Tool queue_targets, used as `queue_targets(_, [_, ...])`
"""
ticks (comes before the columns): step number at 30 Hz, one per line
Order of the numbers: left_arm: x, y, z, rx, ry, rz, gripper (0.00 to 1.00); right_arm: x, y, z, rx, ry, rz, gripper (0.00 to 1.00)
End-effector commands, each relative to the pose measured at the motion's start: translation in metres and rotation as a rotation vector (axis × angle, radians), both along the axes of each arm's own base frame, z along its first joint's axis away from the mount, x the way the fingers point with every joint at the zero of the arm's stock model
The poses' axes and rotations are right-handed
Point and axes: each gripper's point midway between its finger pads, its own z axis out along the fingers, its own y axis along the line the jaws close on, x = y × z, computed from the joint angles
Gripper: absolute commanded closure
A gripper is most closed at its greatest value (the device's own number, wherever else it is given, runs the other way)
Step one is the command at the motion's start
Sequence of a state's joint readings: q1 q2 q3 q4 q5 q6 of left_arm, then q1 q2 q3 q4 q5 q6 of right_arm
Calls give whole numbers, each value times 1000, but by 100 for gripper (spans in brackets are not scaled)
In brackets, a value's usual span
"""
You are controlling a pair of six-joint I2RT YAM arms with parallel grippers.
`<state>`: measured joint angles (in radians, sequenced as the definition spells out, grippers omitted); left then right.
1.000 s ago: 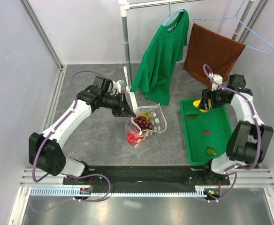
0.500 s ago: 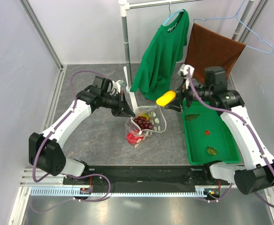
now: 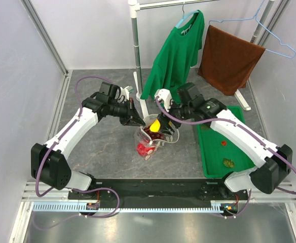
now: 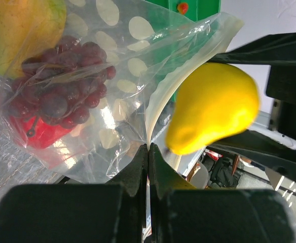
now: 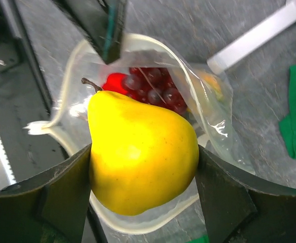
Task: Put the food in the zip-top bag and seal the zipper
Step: Place the fake fruit in the zipper food storage bag, then adjust the zipper food storage bag at the center of the board.
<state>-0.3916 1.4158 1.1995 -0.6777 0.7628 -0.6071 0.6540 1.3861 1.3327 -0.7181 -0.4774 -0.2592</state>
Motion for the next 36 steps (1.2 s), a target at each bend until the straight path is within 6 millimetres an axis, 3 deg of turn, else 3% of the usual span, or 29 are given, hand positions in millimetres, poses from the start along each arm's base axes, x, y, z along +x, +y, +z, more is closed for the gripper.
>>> queue_targets(1, [5,-1,16,-40,-46,-26,98,21,2,2,-86,-118,-66,31])
queue_targets(2, [5,0,17,-45,-43,-24,98,22,2,4,-92,-124,-69,24])
queue_targets(3, [4,0,17,-45,-43,-24,98,22,2,7,-91,-130,-73,9])
queue_targets(4, [5,1,17,-47,-42,-21,98,23,0,10,-95,-132,-83,4])
queue_targets(8, [3,3,17,-56,-37,-23,98,13,-3,52,3,-125,-138,2])
queue_targets(11, [3,4,16,-60,-28,-21,98,5,-13,66,70,-80,-193,2])
queue_targets(13, [3,5,15,-61,-27,-23,98,6,-22,61,55,-67,-255,4])
queue_targets(17, [2,5,17,-65,-34,-26,98,6,-57,20,-20,41,-399,16])
queue_targets(20, [2,5,17,-64,-45,-30,98,-5,-71,-12,-43,188,-457,22])
queue_targets(27, [-1,8,21,-62,-90,-38,98,-19,-55,-24,20,306,-401,35])
queue_targets(29, [-2,8,21,-64,-90,-41,98,-17,-54,-33,11,335,-416,43])
queue_targets(30, [-3,8,22,-65,-98,-45,98,-17,-51,-34,15,342,-412,48])
queue_targets(31, [-4,8,24,-69,-105,-48,98,-16,-49,-37,12,356,-409,59])
queue_targets(34, [-8,10,26,-68,-144,-62,98,-10,-38,-21,71,366,-372,100])
queue_targets(36, [-13,10,35,-88,-199,-101,98,-4,-35,-5,107,350,-363,100])
